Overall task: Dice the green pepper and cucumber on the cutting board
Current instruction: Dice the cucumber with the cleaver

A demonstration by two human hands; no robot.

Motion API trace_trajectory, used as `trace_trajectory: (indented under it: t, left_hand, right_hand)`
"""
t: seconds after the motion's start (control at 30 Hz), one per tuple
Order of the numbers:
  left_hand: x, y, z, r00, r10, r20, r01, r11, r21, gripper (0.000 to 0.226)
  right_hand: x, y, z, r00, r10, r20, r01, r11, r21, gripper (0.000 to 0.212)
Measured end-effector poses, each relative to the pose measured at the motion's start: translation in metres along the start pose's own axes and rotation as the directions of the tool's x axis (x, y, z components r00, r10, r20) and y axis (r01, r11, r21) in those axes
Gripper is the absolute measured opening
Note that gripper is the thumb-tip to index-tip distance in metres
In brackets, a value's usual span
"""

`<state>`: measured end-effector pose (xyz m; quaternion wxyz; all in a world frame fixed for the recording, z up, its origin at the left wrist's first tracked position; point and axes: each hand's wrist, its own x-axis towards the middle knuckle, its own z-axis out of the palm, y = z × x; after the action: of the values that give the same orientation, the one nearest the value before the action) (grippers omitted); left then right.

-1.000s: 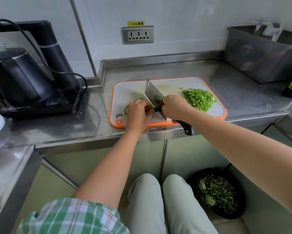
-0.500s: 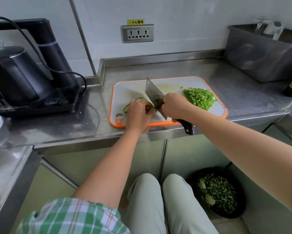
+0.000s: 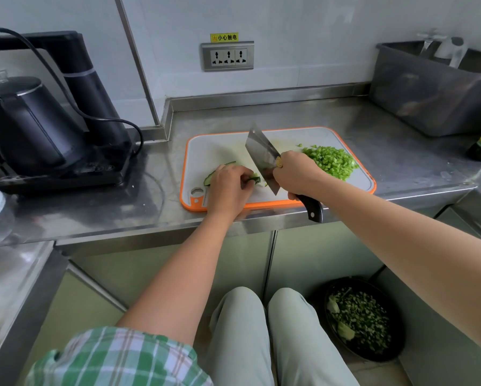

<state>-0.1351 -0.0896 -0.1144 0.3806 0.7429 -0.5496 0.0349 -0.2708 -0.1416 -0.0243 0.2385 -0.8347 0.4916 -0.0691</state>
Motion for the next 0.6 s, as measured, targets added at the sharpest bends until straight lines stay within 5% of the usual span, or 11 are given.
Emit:
trace_trajectory:
  t: [0.27, 0.6]
  left_hand:
    - [0.001, 0.000, 0.000, 1.000, -0.005, 0.018, 0.005, 1.000, 0.023, 0.014]
    - [-0.001, 0.000, -0.002, 1.000, 0.012, 0.009, -0.012, 0.999, 0.043, 0.016]
  right_hand:
    - [-0.006, -0.010, 0.001, 0.998, -0.028, 0.060, 0.034, 0.994, -0.101, 0.009]
    - [0.003, -0.001, 0.011, 0.999, 0.031, -0.028, -0.031, 0.999, 0.016, 0.010]
